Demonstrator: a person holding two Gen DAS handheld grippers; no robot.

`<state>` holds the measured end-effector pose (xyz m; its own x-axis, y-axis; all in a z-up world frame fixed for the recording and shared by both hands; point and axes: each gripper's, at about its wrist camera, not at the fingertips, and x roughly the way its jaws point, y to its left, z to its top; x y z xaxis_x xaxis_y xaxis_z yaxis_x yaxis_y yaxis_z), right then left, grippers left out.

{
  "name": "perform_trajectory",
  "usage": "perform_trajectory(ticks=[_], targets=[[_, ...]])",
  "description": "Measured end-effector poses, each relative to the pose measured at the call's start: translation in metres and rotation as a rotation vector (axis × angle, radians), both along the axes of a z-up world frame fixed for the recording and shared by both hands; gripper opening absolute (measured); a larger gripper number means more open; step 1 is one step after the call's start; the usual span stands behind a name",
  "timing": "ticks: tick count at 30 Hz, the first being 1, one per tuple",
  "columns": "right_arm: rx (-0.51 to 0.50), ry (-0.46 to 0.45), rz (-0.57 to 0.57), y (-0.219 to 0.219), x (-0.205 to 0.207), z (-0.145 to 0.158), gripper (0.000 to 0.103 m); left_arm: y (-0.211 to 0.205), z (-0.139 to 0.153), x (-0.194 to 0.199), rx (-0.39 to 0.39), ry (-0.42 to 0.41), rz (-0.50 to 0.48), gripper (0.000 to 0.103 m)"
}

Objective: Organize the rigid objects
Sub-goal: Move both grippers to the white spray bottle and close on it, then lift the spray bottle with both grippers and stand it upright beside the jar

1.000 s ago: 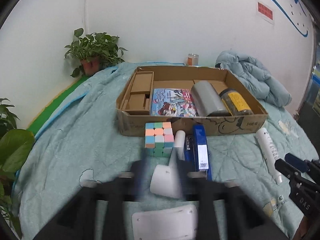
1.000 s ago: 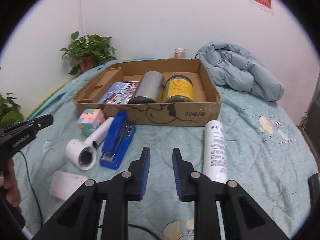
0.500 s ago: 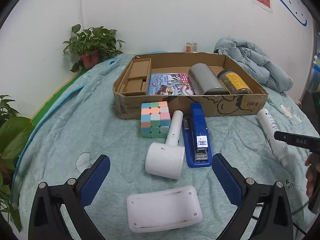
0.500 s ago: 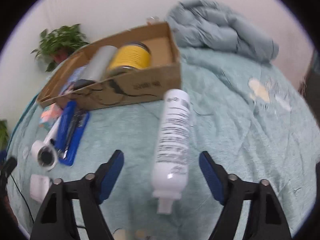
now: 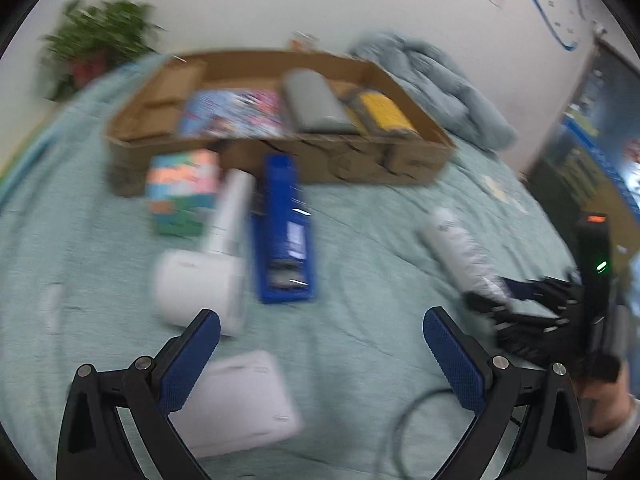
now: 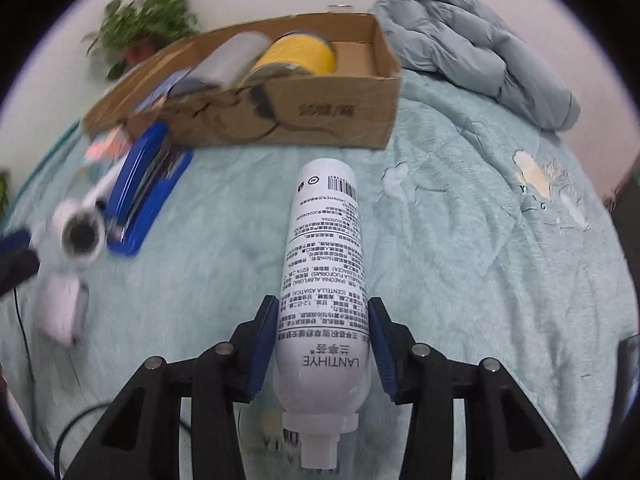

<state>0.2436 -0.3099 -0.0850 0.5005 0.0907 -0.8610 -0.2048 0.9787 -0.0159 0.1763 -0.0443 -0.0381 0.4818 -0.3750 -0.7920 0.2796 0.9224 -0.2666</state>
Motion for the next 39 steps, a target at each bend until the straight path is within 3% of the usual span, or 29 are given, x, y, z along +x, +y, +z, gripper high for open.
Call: perform_trajectory(ticks=[3,5,8,10,12,18,25,30,32,35,39], targets=[[-0.006,-0.023,0.082,0.012,-0.020,0.001,0.052,-0.018,-0.008,0.011,-0.122,0.085,-0.077,0.102],[0.115,-0.031,0.122,0.008,-0.026,0.009,0.065,-0.028,-0.010,0.020,-0.172,0.127,-0.105,0.102],[0.318,0.011,0.092,-0.014,-0.019,0.013,0.066,-0.041,-0.011,0.032,-0.205,0.154,-0.135,0.102],[0.399,0.069,0.047,-0.028,-0.010,0.008,0.066,-0.047,-0.014,0.039,-0.219,0.175,-0.143,0.102],[0.398,0.108,0.039,-0.031,-0.004,0.002,0.065,-0.055,-0.020,0.048,-0.234,0.210,-0.139,0.102],[0.344,0.125,0.081,-0.015,0.002,-0.001,0.050,-0.070,-0.032,0.066,-0.288,0.266,-0.146,0.101],[0.374,0.160,0.100,0.002,0.010,-0.011,0.050,-0.095,-0.055,0.083,-0.291,0.355,-0.172,0.078],[0.396,0.178,0.114,0.002,0.015,-0.014,0.050,-0.109,-0.070,0.088,-0.231,0.400,-0.171,0.061],[0.409,0.189,0.122,0.002,0.015,-0.016,0.050,-0.110,-0.070,0.089,-0.223,0.401,-0.164,0.059],[0.432,0.206,0.117,0.003,0.018,-0.021,0.051,-0.109,-0.072,0.089,-0.188,0.397,-0.151,0.045],[0.409,0.196,0.125,0.007,0.020,-0.021,0.051,-0.103,-0.074,0.090,-0.208,0.410,-0.133,0.044]])
